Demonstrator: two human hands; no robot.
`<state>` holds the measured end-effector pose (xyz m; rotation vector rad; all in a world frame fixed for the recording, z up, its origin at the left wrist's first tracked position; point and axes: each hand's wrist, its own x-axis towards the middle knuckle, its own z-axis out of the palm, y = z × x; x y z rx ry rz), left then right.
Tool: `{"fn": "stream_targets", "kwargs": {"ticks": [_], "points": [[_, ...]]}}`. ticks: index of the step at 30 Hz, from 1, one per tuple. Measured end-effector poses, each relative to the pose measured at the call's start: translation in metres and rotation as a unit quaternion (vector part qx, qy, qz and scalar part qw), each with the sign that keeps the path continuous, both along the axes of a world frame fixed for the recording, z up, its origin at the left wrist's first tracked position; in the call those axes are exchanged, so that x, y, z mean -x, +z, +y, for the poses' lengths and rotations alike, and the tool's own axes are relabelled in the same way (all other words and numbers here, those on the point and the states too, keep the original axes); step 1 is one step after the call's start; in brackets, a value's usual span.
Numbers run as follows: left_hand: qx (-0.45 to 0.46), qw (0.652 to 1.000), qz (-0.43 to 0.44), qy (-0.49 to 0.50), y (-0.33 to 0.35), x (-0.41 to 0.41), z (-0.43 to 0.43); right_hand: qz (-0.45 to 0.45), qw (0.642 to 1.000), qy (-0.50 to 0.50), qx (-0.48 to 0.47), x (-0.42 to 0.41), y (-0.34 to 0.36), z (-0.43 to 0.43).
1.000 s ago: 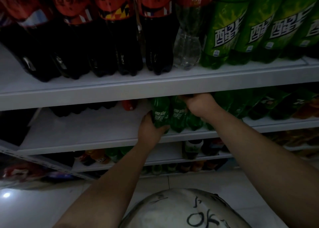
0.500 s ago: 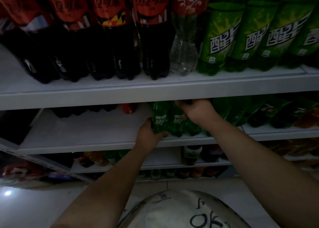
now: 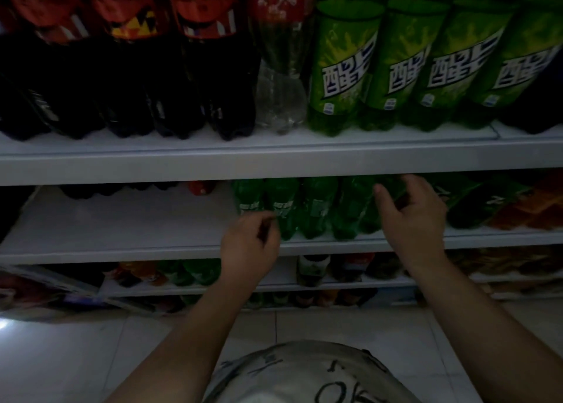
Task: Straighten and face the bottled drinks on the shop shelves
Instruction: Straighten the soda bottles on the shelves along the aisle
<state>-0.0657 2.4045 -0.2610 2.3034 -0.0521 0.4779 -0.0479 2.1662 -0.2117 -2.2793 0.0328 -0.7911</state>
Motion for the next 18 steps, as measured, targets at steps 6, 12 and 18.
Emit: {"fn": "stream_targets", "kwargs": {"ticks": [6,12,18], "points": [[0.003,0.999,0.013,-0.04,0.04,-0.018,-0.066,0.02,0.996,0.027,-0.084,-0.02,0.004,0.005],[0.025,0.987,0.16,0.005,0.057,-0.047,-0.091,0.094,0.992,0.011,-0.08,-0.033,0.002,0.003],[0.047,0.979,0.198,0.012,0.059,-0.063,-0.089,0.11,0.992,0.038,-0.056,-0.039,0.002,-0.003]]}}
